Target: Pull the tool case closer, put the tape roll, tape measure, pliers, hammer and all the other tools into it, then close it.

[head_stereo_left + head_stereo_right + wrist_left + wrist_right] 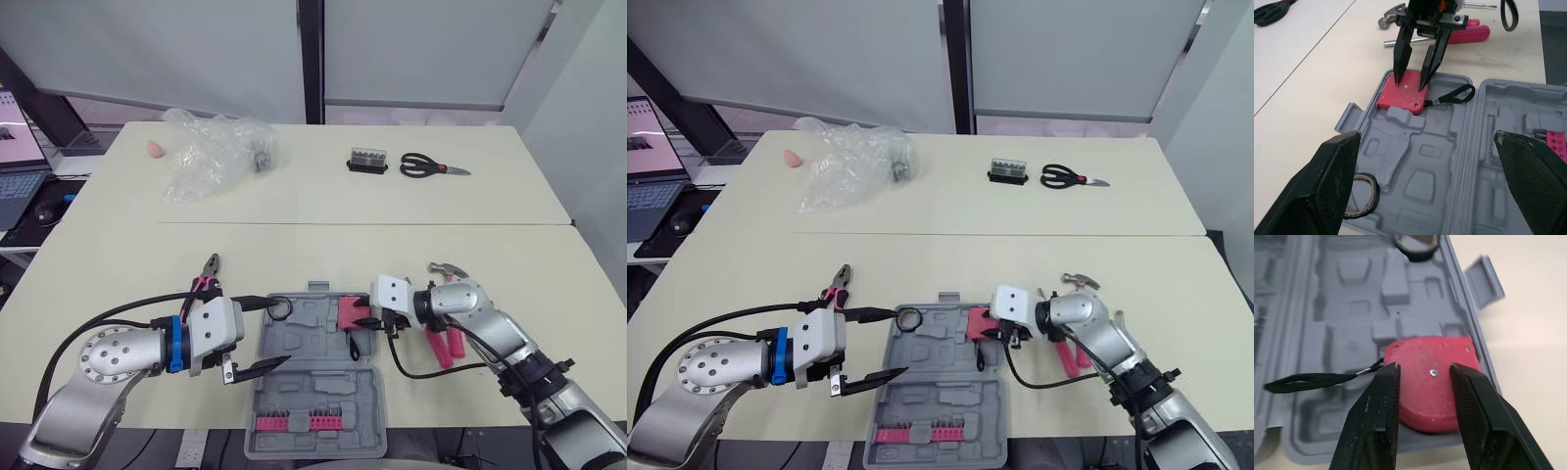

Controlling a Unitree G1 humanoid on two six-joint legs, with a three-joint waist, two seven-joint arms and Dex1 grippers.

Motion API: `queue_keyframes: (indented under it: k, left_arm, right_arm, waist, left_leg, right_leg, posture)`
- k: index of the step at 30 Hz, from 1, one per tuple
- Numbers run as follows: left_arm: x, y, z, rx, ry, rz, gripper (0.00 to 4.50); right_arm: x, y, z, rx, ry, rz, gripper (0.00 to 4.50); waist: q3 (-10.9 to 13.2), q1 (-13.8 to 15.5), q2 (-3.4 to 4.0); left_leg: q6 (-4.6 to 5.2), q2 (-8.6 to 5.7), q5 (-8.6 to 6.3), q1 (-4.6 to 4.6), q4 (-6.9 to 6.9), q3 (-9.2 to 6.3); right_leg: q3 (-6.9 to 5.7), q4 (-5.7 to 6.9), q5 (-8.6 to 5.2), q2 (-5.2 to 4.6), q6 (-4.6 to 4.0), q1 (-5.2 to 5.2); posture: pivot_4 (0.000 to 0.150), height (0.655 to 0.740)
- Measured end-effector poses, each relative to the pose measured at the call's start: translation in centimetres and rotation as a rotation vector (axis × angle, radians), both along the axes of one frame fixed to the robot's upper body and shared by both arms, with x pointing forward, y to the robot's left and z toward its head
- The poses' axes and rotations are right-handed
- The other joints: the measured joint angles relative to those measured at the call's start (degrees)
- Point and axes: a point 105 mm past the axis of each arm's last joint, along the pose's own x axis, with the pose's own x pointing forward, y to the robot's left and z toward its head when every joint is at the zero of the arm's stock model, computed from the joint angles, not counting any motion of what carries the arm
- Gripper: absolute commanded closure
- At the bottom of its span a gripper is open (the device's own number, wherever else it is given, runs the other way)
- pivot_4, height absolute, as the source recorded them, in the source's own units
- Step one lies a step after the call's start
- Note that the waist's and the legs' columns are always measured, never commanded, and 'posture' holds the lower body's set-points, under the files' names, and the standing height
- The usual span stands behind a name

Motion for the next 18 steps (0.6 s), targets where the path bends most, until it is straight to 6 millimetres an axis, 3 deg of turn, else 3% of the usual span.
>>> queue_keyframes:
  k: [13, 18]
  left_arm:
    - [0.1, 0.4, -0.4, -0.026, 0.01, 0.037, 0.0]
    - [1.4, 3.3, 0.1, -0.085, -0.021, 0.196, 0.0]
  right_arm:
    - [0.6, 0.0, -0.1, 0.034, -0.039, 0.017, 2.81]
    - [-0.7, 0.0, 0.6, 0.116, -0.052, 0.014, 2.81]
  waist:
    - [-0.04, 0.02, -0.05]
    - [0.01, 0.05, 0.01]
  left_leg:
    - [0.0, 0.01, 0.0, 0.25, -0.06, -0.03]
    - [0.0, 0.01, 0.0, 0.04, -0.06, -0.04]
  right_leg:
    - [-0.02, -0.04, -0.01, 0.0, 0.0, 0.26]
    - [-0.03, -0.03, -0.02, -0.02, -0.03, 0.06]
  posture:
    - [0.15, 0.74]
    - [0.15, 0.74]
